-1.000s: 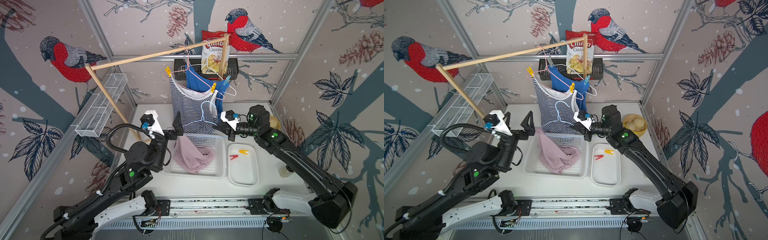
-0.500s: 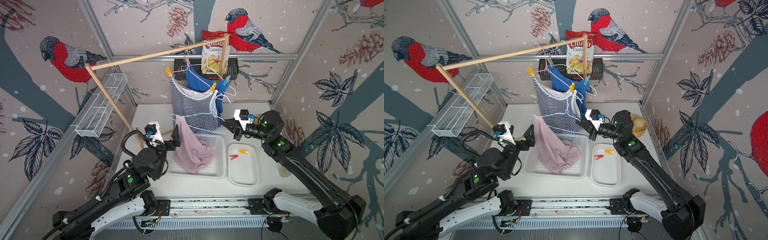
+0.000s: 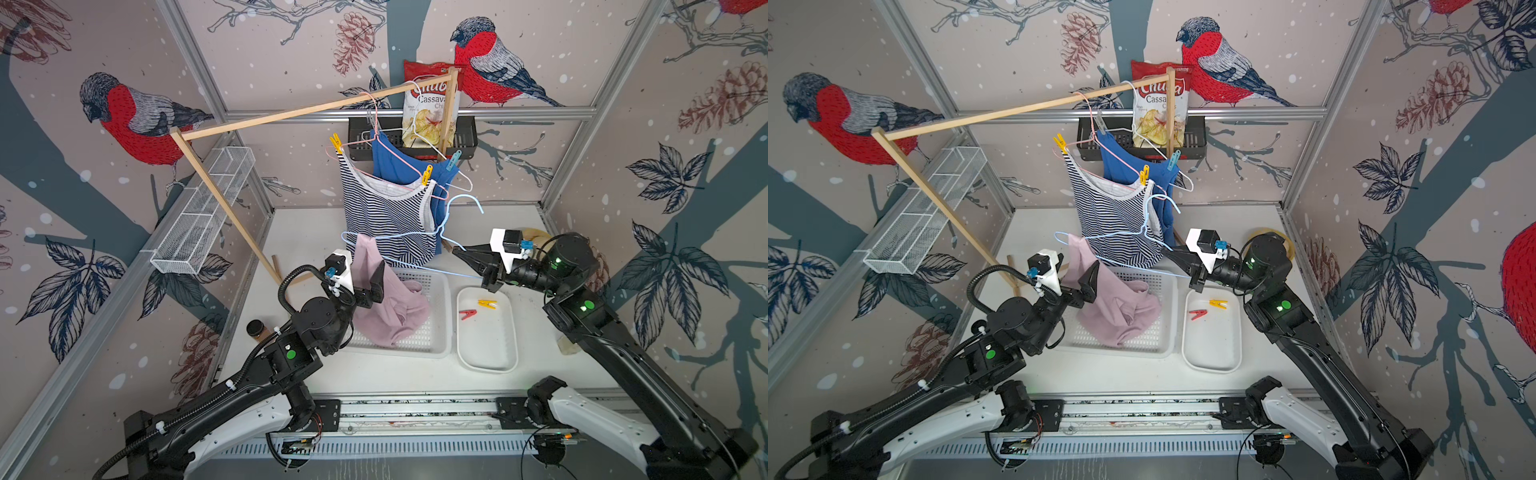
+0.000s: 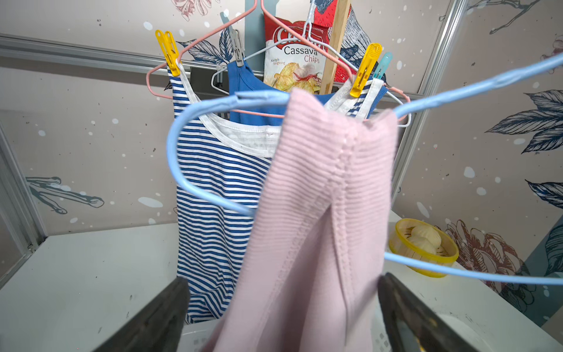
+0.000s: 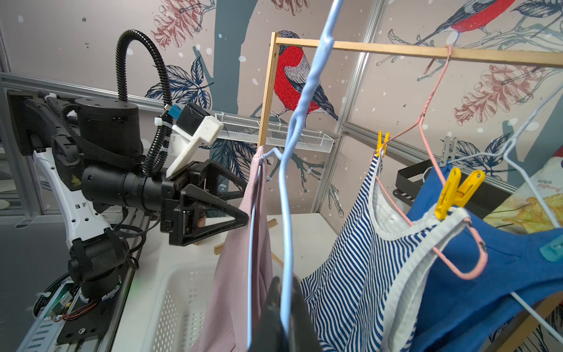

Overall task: Remove the clothespins securing tank tops to the hanger
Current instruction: Remove the tank top from the hanger.

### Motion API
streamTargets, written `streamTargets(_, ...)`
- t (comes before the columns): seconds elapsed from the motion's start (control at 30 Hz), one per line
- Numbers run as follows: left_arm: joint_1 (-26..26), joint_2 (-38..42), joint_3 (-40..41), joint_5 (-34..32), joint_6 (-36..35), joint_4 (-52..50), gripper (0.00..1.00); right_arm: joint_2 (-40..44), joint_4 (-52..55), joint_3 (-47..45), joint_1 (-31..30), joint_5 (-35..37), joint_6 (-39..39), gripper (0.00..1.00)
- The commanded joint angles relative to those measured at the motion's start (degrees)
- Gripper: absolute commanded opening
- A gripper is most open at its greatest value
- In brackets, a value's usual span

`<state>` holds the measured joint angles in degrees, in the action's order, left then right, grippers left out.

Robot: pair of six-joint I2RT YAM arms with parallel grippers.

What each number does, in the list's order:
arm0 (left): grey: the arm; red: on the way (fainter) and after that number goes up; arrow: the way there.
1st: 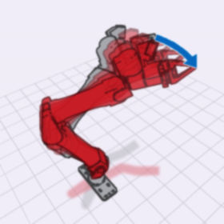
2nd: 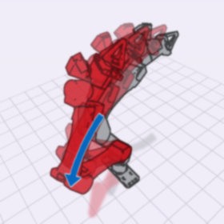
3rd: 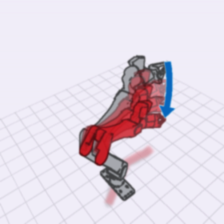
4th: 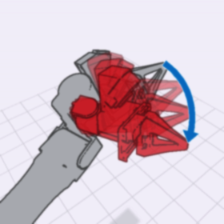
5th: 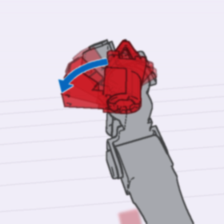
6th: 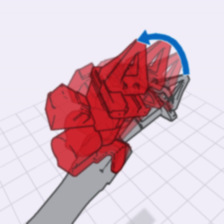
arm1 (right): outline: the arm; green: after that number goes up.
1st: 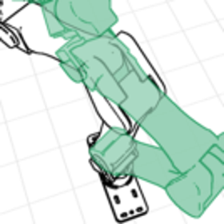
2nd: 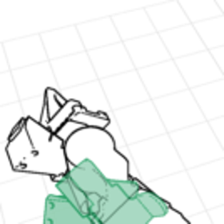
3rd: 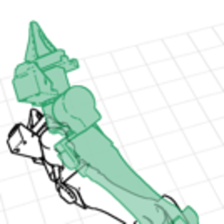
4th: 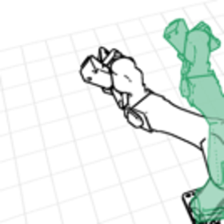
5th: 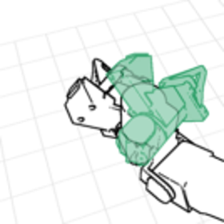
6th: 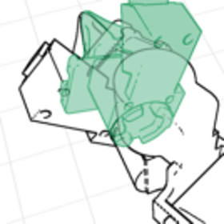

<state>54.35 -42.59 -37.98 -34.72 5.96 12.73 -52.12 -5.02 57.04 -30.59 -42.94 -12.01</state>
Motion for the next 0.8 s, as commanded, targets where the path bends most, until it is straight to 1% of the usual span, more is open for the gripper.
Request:
streamTargets(0.0, -0.8, -1.7, -1.0, 0.5, -1.0, 3.7, 0.79, 1.8, -1.2, -0.5, 0.1, 1.4, 1.0, 0.0)
streamTargets(0.03, -1.0, -2.2, -1.1, 0.7, -0.9, 3.9, 0.69, 2.4, -1.2, -0.8, 0.2, 1.5, 1.1, 0.0)
streamTargets(0.1, -1.2, -2.8, -1.1, 1.6, -0.4, 4.0, 0.35, 3.1, -1.2, -1.2, 0.2, 1.2, 1.2, 0.0)
streamTargets(0.13, -1.2, -3.0, -1.4, 1.9, 0.0, 3.8, 0.17, 3.3, -0.9, -1.2, 0.2, 1.4, 1.2, 0.0)
streamTargets(0.17, -1.2, -3.0, -1.8, 1.9, 0.6, 3.3, 0.03, 3.1, -0.4, -1.1, 0.2, 1.7, 1.2, 0.0)
streamTargets(0.2, -1.2, -3.0, -2.2, 1.9, 1.0, 2.6, 0.0, 3.0, 0.2, -1.0, 0.2, 2.0, 1.1, 0.0)
streamTargets(0.3, -1.2, -2.0, -3.4, 1.4, 1.3, 1.0, 0.0, 2.6, 1.6, -1.5, 0.2, 3.2, 0.8, 0.0)
streamTargets(0.37, -1.2, -0.8, -4.6, -0.1, 1.5, -0.4, 0.0, 2.5, 2.4, -2.2, 0.1, 4.0, 0.4, 0.0)
streamTargets(0.53, -1.3, 3.2, -6.8, -7.8, 1.3, -2.7, 0.0, 3.3, 5.4, -4.3, 0.2, 5.1, -0.2, 0.0)
streamTargets(0.67, -1.9, 3.7, -8.3, -15.0, 0.4, -5.8, 0.0, 6.9, 3.6, -7.6, 0.2, 5.6, 1.4, 0.0)
streamTargets(0.77, -3.0, 3.0, -9.1, -16.1, 0.8, -7.8, 0.0, 9.1, 5.3, -8.4, 0.2, 6.4, 1.4, 0.0)
